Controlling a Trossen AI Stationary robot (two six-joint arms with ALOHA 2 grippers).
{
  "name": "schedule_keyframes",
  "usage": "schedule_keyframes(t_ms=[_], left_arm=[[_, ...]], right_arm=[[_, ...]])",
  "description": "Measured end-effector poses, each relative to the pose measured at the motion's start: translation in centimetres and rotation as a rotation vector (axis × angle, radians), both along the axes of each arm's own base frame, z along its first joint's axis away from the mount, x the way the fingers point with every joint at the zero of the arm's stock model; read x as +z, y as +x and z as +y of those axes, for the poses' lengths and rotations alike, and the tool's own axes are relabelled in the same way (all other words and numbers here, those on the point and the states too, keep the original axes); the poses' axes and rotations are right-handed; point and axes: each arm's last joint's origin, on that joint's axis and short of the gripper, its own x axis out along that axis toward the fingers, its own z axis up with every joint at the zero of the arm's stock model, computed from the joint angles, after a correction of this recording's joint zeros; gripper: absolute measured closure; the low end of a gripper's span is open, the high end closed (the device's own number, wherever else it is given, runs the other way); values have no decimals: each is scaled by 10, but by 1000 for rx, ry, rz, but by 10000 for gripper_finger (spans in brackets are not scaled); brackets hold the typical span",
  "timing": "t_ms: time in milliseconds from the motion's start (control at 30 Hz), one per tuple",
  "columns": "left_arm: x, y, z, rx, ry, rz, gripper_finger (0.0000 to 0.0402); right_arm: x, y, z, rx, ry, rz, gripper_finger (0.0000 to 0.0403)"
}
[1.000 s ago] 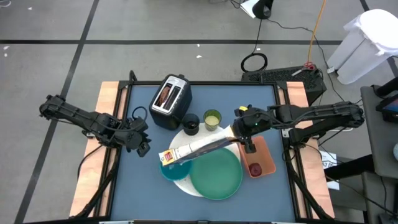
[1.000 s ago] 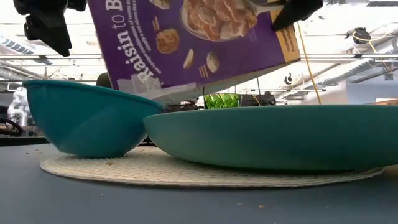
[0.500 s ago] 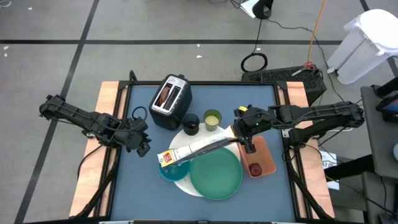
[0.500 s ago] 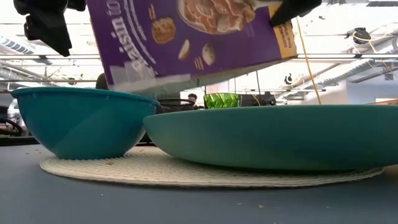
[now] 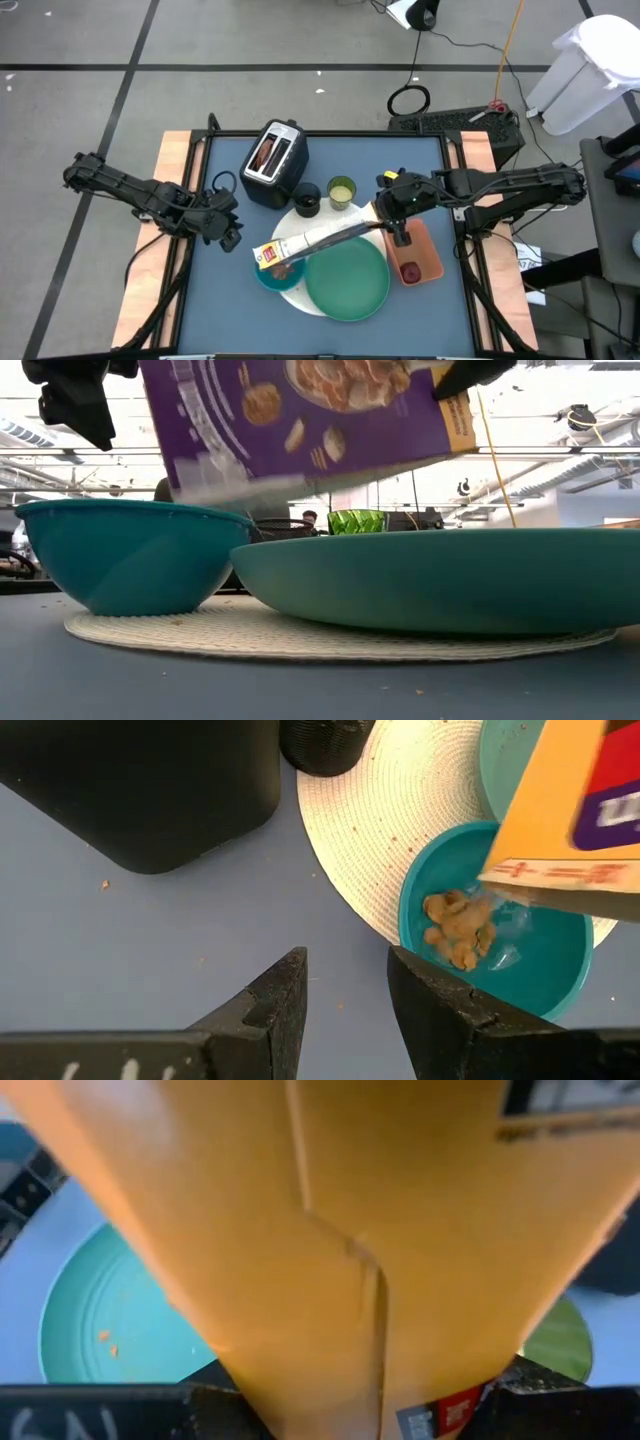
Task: Arrange a breakfast setting
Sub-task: Pour the cereal from the purple cereal box into the blue bowl
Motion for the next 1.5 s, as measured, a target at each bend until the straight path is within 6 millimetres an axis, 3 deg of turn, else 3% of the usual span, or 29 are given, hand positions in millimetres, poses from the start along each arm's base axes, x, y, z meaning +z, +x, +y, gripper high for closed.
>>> schedule_keyframes(t_ms=[667, 833, 1333, 1500], left_arm=[[0, 0, 0, -2, 1, 0, 256], [0, 0, 0, -2, 1, 0, 256], [0, 0, 0, -9, 3, -2, 256], [0, 0, 0, -6, 2, -2, 256]], right_arm=[[-3, 0, 0, 3, 0, 27, 236], [8, 1, 0, 5, 3, -34, 236], [4, -2, 0, 9, -5, 16, 236], [9, 2, 0, 9, -2, -46, 236]])
